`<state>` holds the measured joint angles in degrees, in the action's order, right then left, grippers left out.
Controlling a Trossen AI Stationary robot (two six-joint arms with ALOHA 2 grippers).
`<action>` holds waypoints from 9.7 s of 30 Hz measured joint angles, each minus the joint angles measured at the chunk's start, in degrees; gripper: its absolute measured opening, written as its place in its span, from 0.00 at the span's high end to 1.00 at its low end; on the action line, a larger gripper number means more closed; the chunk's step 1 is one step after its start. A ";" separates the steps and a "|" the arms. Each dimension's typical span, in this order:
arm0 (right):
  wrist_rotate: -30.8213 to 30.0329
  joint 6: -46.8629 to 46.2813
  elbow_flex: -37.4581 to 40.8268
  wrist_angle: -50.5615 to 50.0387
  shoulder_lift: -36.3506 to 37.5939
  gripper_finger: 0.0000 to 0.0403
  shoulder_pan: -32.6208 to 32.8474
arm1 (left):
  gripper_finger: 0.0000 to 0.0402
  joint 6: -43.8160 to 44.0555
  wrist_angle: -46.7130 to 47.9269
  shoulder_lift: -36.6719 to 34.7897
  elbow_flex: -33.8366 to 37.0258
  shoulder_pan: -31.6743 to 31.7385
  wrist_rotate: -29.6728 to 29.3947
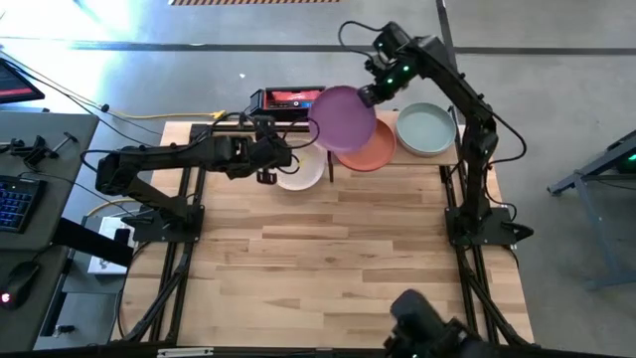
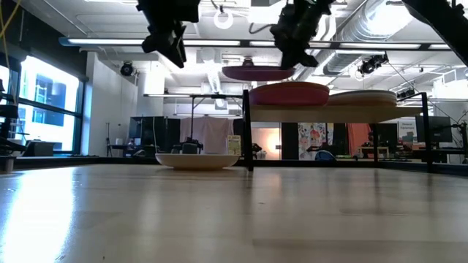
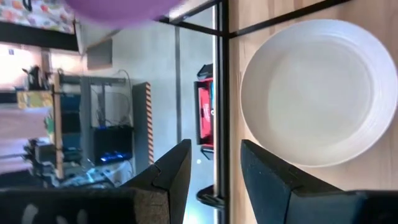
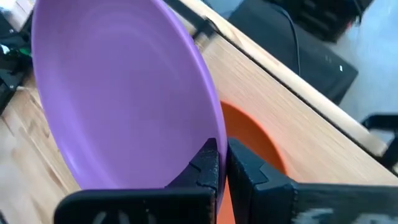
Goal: Place and stack plates onto a shelf
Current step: Stack the purple plate on top of the orange plate on the shelf, then stack the white plate on top of the purple plate on the shelf
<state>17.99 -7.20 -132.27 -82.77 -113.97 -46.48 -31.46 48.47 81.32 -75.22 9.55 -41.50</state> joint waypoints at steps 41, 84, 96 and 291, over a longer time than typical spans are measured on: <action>8.96 0.21 0.00 -7.25 1.34 1.00 -3.30 | 0.69 13.43 1.69 -0.02 0.00 9.63 12.54; 4.20 -10.88 39.41 11.48 23.98 1.00 -7.27 | 0.69 16.45 1.29 -0.02 0.04 9.61 14.63; 1.06 -15.40 39.41 13.80 23.28 1.00 -3.84 | 0.69 16.39 1.29 -0.02 0.04 9.61 14.63; -1.13 -14.14 39.28 12.25 20.00 0.77 21.51 | 0.96 53.23 -13.84 20.55 16.68 27.90 39.57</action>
<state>16.86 -21.34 -92.99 -70.52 -93.97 -24.97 21.78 34.62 101.86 -58.54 37.45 -1.93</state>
